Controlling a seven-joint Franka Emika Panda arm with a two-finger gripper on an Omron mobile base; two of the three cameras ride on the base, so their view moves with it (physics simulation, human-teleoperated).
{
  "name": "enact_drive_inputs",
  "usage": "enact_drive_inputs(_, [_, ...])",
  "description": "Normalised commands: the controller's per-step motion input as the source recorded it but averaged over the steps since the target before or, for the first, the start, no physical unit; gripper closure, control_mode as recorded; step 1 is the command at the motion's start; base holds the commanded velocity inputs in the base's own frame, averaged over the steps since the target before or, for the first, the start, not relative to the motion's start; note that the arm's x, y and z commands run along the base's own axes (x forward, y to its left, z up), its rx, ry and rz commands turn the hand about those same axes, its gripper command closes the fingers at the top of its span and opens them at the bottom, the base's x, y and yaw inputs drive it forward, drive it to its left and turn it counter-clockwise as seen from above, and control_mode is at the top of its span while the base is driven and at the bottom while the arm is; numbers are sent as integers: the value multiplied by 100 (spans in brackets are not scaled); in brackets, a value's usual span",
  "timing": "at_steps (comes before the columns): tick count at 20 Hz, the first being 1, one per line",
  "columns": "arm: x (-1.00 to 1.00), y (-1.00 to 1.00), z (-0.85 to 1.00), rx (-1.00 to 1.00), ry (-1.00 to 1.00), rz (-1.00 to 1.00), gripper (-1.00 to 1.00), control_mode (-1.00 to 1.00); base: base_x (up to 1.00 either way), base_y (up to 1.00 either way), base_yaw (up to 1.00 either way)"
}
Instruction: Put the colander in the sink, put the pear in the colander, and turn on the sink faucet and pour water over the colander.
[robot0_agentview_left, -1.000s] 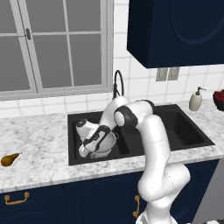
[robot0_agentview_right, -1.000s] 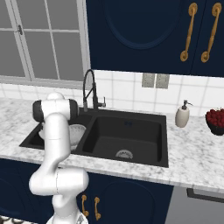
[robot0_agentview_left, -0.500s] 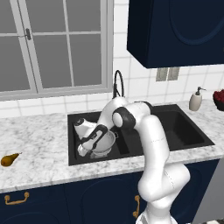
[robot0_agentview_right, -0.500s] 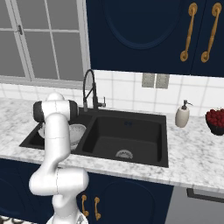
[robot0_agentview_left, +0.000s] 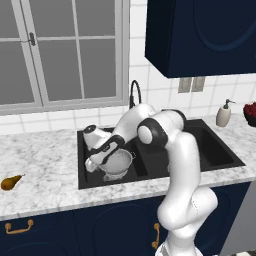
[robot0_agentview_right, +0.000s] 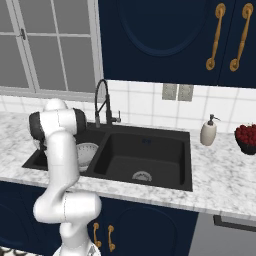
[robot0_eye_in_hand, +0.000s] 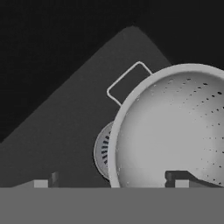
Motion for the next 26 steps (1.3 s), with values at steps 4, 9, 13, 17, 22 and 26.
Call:
enact_drive_inputs(4, [-42,76,100,19,0,0,-100,-100,0,0,0])
enact_drive_inputs(9, [-54,98,92,21,4,0,-100,-100,0,0,0])
enact_drive_inputs(13, [-62,100,73,17,1,2,-100,-100,0,0,0])
enact_drive_inputs(17, [-61,100,69,7,0,12,-100,-100,0,0,0])
enact_drive_inputs(22, [-71,90,49,0,0,21,-100,-100,0,0,0])
enact_drive_inputs(26, [-57,83,34,0,3,28,-100,-100,0,0,0])
